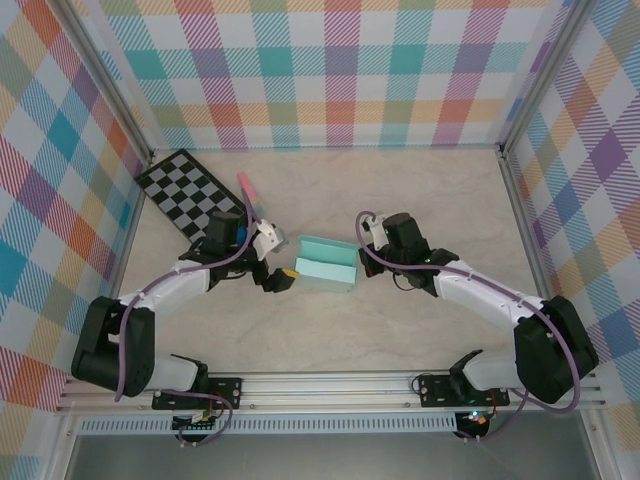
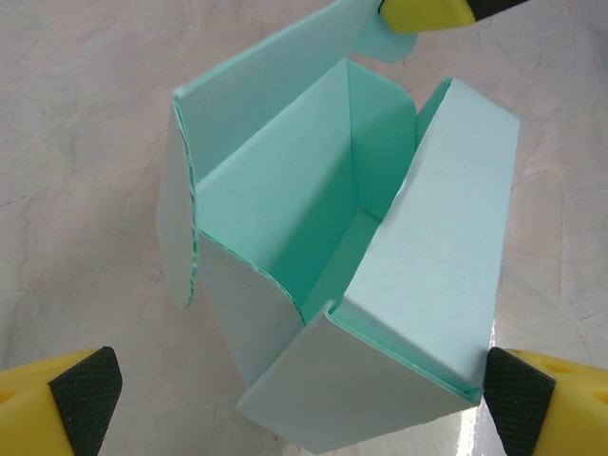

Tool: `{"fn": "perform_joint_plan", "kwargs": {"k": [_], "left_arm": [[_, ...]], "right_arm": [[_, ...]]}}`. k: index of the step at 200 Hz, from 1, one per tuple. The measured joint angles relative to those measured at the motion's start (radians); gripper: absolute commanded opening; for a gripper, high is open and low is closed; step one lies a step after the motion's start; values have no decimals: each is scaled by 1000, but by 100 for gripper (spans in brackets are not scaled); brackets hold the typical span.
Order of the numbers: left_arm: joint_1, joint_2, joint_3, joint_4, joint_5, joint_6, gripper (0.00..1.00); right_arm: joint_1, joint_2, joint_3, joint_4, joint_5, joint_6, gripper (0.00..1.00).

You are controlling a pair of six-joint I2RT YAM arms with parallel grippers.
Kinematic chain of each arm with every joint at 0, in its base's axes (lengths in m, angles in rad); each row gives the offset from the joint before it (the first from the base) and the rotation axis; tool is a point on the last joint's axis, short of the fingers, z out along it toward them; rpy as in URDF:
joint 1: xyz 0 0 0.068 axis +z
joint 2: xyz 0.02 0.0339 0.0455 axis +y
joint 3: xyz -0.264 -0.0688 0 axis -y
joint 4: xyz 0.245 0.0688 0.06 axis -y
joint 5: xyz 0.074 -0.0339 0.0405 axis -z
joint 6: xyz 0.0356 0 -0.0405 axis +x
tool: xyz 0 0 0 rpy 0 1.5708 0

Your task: Fold the paper box

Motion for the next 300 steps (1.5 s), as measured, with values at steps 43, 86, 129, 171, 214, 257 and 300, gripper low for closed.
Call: {"fn": "perform_joint_plan", "kwargs": {"k": [43,86,129,171,214,257,300], "left_arm": [[-24,39,-15,97,-4,0,100],[-93,138,42,124,-16,4,100],[-107,192,92,147,-10,-4,100],[-118,219,105,153,19,-7,81],[-123,221,105,154,31,-7,65],[-138,221,94,227,11,-61,60],[-193,224,34,334,-53,-109,56]], "right_arm": [[0,0,0,1,-23,-18,1],[0,2,16,-4,-49,-38,1],[0,2,38,-10,-60,-63,1],[0,3,38,-27,-59,-64,1],[0,11,39,-30,-59,-62,16],[0,12,100,-91,-48,64,24],[-1,2,153,-171,-40,169,43]]}}
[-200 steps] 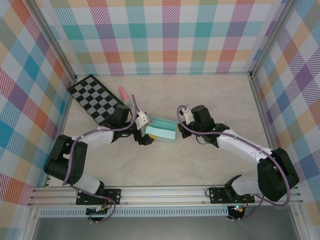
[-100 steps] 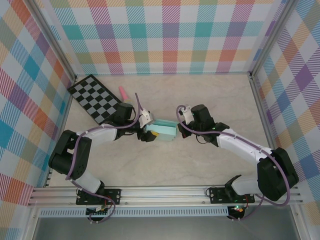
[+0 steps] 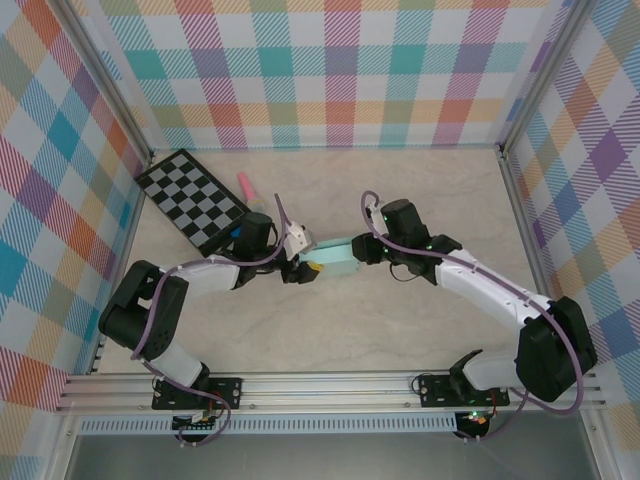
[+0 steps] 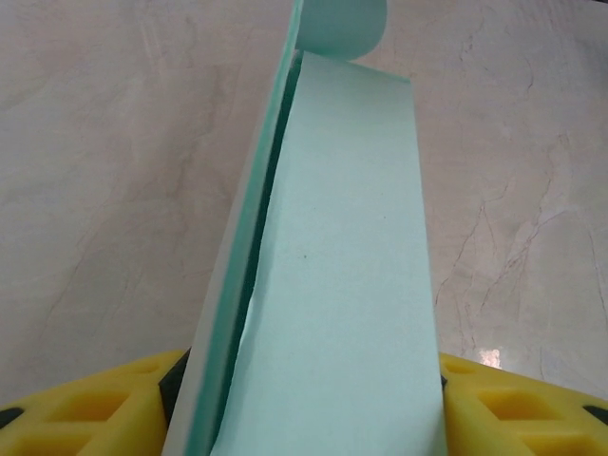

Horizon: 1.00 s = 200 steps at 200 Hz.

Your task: Fold the paper box

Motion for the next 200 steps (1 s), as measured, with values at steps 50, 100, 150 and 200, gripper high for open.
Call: {"fn": "perform_joint_plan", "kwargs": {"k": [50,100,150,200], "left_arm": [[-19,13,-3,29,-18,-4,56],[-46,38,-1,25,-19,4,57],[-57,43,3,21,-19,28,57],[-57,47,6,15,-19,40,57]], "right_arm": [[-135,-15,135,-233,-59,55,59],[-342,148,315,-411,-338,118,55],[-360,362,388,-470,-541,228,59],[-343,401,425,-498,-638,244,58]]}}
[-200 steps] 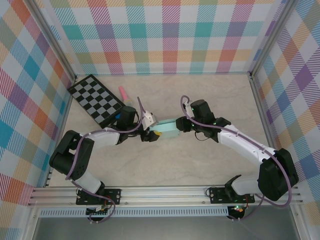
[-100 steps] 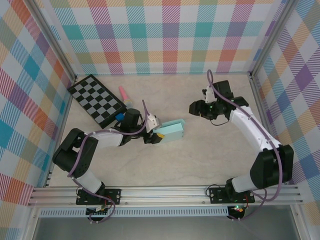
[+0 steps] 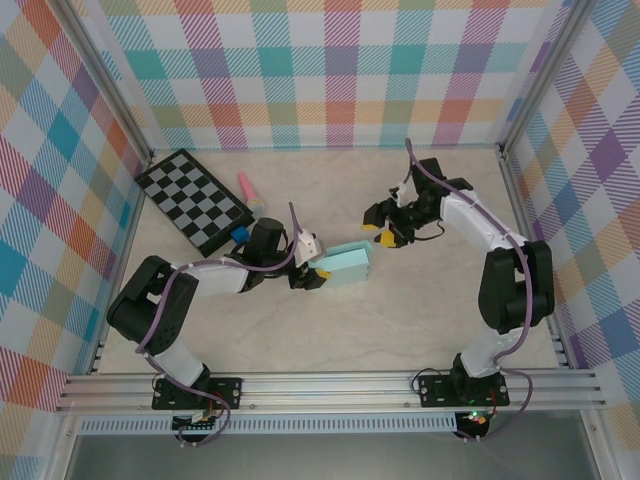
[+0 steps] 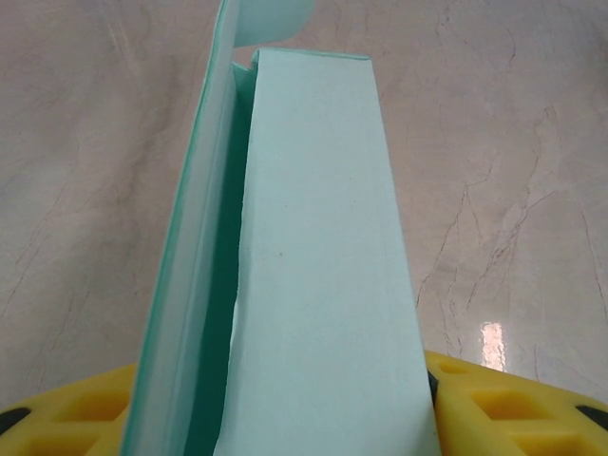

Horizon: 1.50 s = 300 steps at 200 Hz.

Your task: Fold the paper box

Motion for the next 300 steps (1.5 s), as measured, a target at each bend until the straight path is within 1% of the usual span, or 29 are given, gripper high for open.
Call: {"fn": "perform_joint_plan", "kwargs": {"k": [22,74,91,148,181,202,235,256,281,300], "left_arm": [[0,3,11,-21,0,13,57],[0,9,19,-34,0,28,56],[0,9,19,-41,0,34,56],[0,9,33,-76,-5,55,56],[0,14,41,-92,-3,63,56],[0,17,47,-100,-2,66,56],[-2,22,59,-113,3,70,57],[-2,25,67,-125,5,74,58],[-2,29,68,-129,9,80,58],[-2,29,69,-138,14,88,58]], "right_arm": [[18,0,-5,0,-26,13,54],[29,0,-27,-1,-30,39,51],[31,0,-35,-1,-29,49,54],[39,14,-37,-1,-31,96,54],[43,35,-28,-24,-28,97,62],[46,49,8,-60,-17,71,69],[46,55,68,-109,2,-23,75],[46,55,79,-117,38,-104,75],[46,55,45,-103,87,-189,75],[46,55,4,-88,90,-221,72]]}}
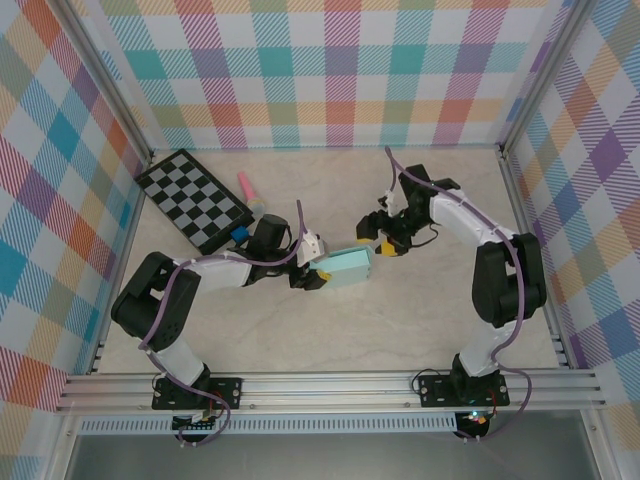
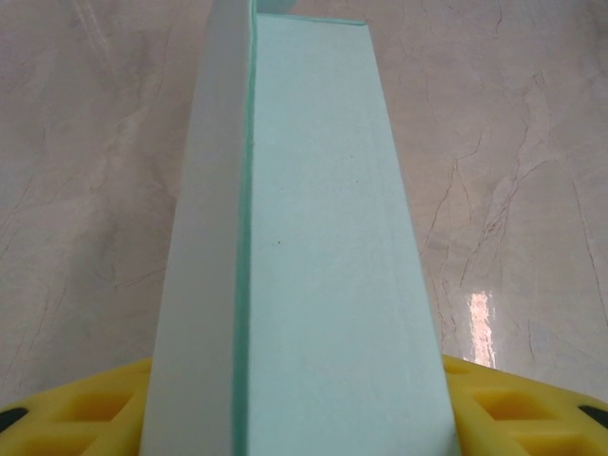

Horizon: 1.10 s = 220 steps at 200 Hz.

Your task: Fold the paper box

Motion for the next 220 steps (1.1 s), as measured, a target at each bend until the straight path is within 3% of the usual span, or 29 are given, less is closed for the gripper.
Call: {"fn": "perform_joint_plan", "kwargs": {"k": [46,62,100,119,175,220], "left_arm": [[0,1,12,-34,2,12,58],[0,1,14,-43,2,16,57],[0,1,19,-53,2,24,57],[0,1,27,-73,1,30,57],[0,5,69,-172,-6,83,59],[-4,21,98,-206,-6,107,61]], "right_arm": [[2,0,-14,17,-58,-8,56],[5,0,-8,5,-71,-8,55],[10,0,30,-48,-72,-25,56],[14,0,43,-77,-61,-39,62],[26,0,74,-114,-39,-119,67],[26,2,69,-88,-10,-182,64]]}}
